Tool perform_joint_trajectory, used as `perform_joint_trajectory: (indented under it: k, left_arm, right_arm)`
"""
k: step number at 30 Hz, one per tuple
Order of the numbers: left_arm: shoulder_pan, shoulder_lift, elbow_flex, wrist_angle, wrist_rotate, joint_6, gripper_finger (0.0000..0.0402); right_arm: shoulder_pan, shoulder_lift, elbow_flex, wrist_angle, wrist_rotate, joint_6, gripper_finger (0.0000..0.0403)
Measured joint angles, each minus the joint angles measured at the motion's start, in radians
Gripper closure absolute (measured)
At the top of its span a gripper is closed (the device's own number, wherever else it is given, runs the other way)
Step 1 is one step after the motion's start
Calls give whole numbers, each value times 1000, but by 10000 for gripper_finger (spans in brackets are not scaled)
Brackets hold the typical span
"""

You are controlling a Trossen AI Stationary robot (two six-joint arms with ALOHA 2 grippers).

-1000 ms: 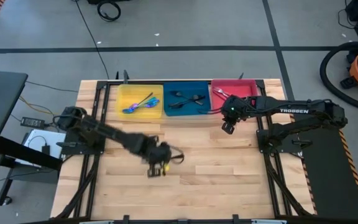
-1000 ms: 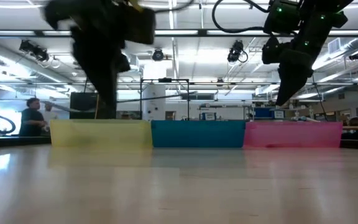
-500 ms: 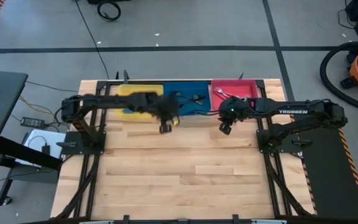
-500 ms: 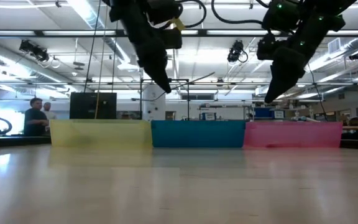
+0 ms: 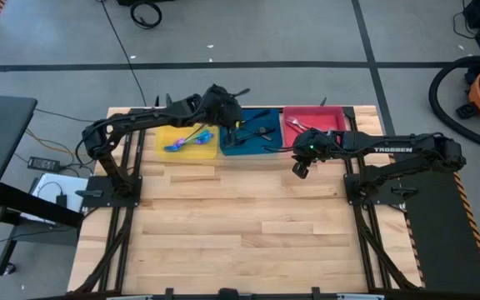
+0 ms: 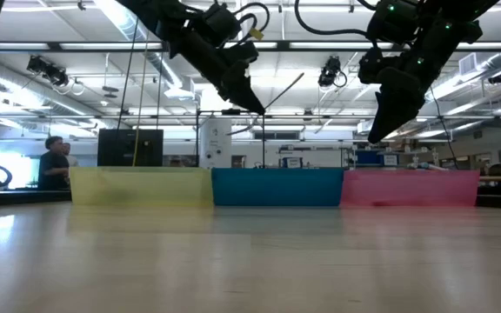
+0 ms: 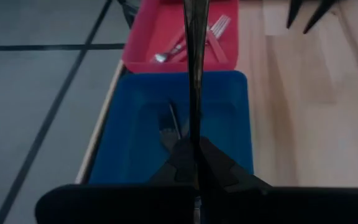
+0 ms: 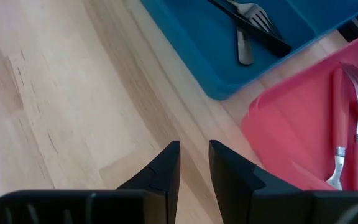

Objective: Sort silverware by color (type)
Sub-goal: Put the black fork into the blue bin

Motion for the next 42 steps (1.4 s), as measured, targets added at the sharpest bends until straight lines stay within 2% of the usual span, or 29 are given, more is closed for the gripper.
perform_joint_trajectory:
  k: [5, 22, 29, 42]
  left_arm:
    - [36, 49, 0, 38, 69, -8, 397]
    - [44, 248, -1, 12, 79, -36, 397]
    - [44, 284, -1, 0, 81, -82, 395]
    - [42, 282, -2, -2, 83, -87, 328]
  right_arm:
    - [0, 0, 0, 0, 1, 65, 310]
    - [1, 0, 0, 0, -3, 92, 310]
    - [1, 0, 0, 0, -3, 91, 310]
    - [1, 0, 0, -1, -5, 92, 310]
